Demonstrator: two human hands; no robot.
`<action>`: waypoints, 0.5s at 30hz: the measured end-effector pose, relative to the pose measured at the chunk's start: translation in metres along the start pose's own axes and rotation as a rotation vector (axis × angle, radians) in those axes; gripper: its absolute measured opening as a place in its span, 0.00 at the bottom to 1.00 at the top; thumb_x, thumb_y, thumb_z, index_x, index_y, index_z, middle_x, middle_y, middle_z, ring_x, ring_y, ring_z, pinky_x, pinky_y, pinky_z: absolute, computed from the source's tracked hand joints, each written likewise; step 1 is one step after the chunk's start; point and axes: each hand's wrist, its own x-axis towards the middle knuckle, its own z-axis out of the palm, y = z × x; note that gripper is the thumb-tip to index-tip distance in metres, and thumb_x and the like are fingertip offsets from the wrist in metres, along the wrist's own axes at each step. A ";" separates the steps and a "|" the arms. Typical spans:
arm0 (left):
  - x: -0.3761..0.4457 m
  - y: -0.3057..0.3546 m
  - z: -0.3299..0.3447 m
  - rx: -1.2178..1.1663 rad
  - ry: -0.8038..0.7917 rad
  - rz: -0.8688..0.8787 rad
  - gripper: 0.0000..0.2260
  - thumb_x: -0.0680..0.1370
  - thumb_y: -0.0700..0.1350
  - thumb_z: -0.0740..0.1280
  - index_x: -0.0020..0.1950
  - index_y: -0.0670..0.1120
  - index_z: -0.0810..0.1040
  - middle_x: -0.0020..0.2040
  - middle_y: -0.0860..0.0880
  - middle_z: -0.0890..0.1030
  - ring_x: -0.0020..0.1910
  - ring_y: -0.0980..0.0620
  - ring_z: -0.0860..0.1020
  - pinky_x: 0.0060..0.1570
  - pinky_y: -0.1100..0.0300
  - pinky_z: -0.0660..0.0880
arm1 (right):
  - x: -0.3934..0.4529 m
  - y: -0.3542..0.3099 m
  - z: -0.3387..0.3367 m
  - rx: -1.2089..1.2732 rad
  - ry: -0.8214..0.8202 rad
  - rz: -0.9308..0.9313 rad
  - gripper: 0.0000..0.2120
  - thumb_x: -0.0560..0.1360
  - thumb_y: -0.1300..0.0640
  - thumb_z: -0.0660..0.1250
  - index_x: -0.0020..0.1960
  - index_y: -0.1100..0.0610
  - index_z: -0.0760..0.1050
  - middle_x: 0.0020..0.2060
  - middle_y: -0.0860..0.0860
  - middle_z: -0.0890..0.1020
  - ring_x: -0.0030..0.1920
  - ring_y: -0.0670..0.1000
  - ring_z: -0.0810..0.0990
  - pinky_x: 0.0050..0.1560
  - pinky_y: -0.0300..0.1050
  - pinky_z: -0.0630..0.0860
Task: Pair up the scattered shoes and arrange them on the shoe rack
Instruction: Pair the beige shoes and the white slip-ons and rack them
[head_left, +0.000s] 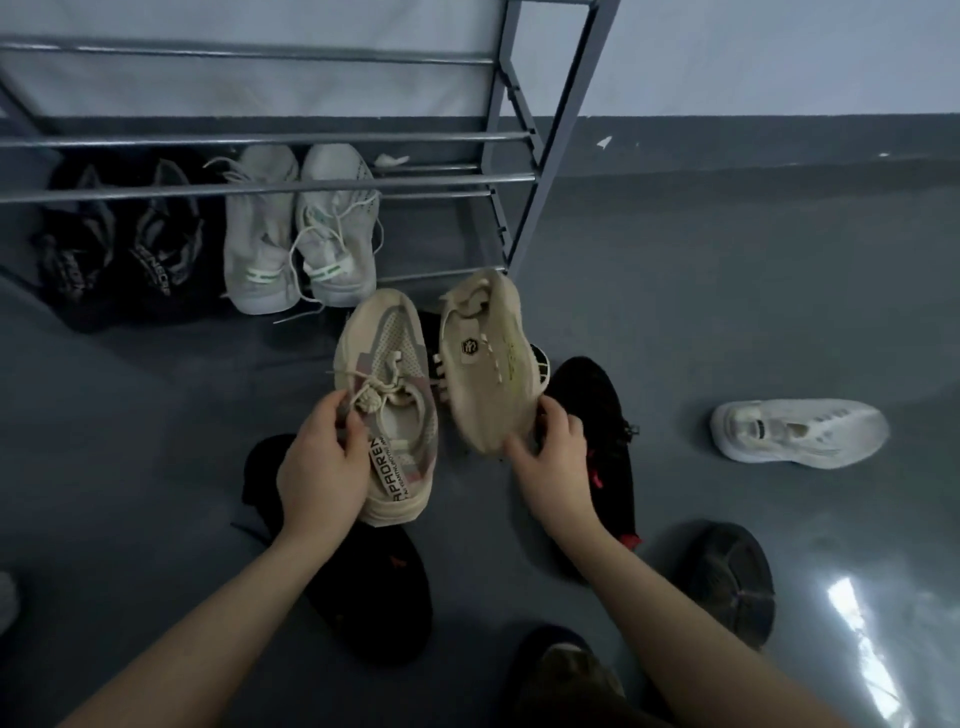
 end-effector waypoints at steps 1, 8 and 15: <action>-0.002 -0.003 -0.001 0.004 -0.008 -0.010 0.16 0.79 0.46 0.60 0.66 0.45 0.71 0.53 0.44 0.81 0.49 0.45 0.79 0.44 0.54 0.72 | -0.002 0.005 0.007 -0.137 0.009 -0.063 0.26 0.75 0.57 0.64 0.71 0.55 0.61 0.62 0.55 0.69 0.60 0.53 0.69 0.57 0.45 0.72; -0.019 -0.001 0.008 0.002 -0.119 -0.003 0.16 0.79 0.47 0.59 0.67 0.46 0.71 0.55 0.43 0.80 0.52 0.43 0.78 0.48 0.52 0.73 | -0.010 0.000 0.020 -0.342 -0.183 -0.127 0.22 0.78 0.45 0.59 0.69 0.50 0.66 0.64 0.55 0.71 0.64 0.58 0.68 0.63 0.54 0.62; -0.023 0.019 -0.016 -0.145 -0.083 0.028 0.16 0.79 0.48 0.60 0.65 0.45 0.71 0.55 0.43 0.80 0.51 0.45 0.78 0.51 0.50 0.72 | -0.023 -0.040 0.029 -0.102 -0.161 -0.378 0.21 0.75 0.53 0.65 0.67 0.54 0.69 0.58 0.54 0.78 0.58 0.55 0.76 0.62 0.52 0.64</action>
